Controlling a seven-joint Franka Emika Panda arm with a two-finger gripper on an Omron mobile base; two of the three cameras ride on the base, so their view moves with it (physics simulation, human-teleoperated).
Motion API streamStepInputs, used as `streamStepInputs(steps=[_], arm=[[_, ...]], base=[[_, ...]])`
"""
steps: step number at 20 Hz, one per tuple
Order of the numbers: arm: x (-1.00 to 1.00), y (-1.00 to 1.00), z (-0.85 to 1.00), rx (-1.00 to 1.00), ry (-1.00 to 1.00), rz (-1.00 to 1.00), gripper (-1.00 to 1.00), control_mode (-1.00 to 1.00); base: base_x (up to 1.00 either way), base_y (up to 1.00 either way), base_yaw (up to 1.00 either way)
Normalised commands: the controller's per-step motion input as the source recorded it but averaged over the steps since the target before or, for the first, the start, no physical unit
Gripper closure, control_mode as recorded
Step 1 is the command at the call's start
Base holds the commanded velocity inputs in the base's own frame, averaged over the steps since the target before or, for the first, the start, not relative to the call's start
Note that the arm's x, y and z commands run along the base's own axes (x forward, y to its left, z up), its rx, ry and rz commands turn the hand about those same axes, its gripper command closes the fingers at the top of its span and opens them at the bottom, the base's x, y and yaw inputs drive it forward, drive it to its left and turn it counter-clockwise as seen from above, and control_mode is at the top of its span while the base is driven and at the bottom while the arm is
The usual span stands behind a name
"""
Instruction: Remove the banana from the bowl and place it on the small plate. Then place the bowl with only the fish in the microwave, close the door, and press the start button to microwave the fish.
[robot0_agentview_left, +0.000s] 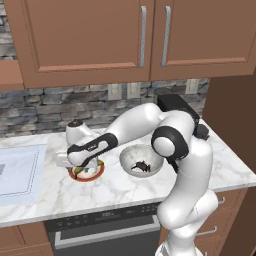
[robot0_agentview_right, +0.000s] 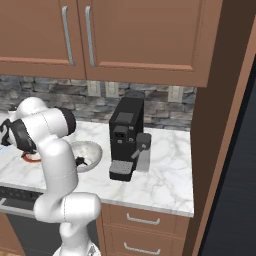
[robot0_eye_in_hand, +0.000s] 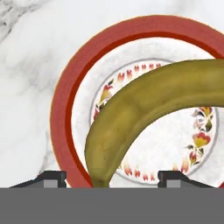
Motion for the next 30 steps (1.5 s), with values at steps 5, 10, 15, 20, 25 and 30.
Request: streamStepInputs(steps=[5, 10, 15, 20, 25, 30], arm=[[-0.2, -0.07, 0.48, 0.01, -0.11, 0.01, -1.0, -1.0], [-0.77, -0.49, 0.75, 0.03, -0.13, 0.0, -1.0, -1.0], [-0.8, -0.72, 0.42, 0.01, -0.01, 0.0, -1.0, -1.0], [-0.56, -0.76, 0.43, -0.03, 0.0, 0.0, -1.0, -1.0], [-0.29, -0.58, 0.55, -0.08, 0.0, 0.0, -1.0, -1.0], [-0.06, -0.33, 0.28, -0.04, 0.01, 0.0, -1.0, -1.0]], base=[[0.0, 0.0, 0.0], [0.0, 0.0, 0.0], [0.0, 0.0, 0.0], [0.0, 0.0, 0.0], [0.0, 0.0, 0.0], [0.0, 0.0, 0.0]])
